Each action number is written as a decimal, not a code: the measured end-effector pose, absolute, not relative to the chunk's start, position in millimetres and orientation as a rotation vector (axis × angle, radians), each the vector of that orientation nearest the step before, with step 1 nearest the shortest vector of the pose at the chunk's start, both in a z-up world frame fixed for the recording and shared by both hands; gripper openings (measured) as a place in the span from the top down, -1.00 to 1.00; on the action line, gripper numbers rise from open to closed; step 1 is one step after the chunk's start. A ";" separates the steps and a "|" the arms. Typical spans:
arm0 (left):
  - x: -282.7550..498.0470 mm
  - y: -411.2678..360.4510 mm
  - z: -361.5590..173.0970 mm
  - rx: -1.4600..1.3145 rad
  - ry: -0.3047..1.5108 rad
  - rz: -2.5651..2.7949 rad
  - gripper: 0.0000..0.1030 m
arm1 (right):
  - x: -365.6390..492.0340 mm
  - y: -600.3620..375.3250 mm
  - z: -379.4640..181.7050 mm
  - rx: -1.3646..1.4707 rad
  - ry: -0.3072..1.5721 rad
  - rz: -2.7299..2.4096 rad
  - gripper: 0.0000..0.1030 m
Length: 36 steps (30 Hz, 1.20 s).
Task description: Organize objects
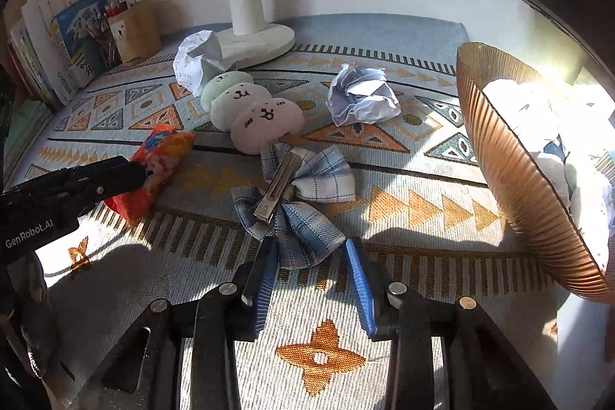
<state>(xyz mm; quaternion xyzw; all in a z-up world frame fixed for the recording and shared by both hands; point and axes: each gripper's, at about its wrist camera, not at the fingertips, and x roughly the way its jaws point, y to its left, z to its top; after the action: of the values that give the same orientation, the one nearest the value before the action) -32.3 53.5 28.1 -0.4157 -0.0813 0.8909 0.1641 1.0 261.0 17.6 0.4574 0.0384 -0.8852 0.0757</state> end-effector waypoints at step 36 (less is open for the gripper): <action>13.1 73.0 53.0 -1.103 -0.146 2.517 0.24 | 93.7 330.6 57.0 1.171 -0.358 -2.765 0.49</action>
<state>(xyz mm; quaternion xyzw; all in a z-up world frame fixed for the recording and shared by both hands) 13.1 73.0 53.0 -0.3931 -0.0519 0.8974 0.1935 93.7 330.6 57.0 0.3866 -0.1182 -0.9128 0.0588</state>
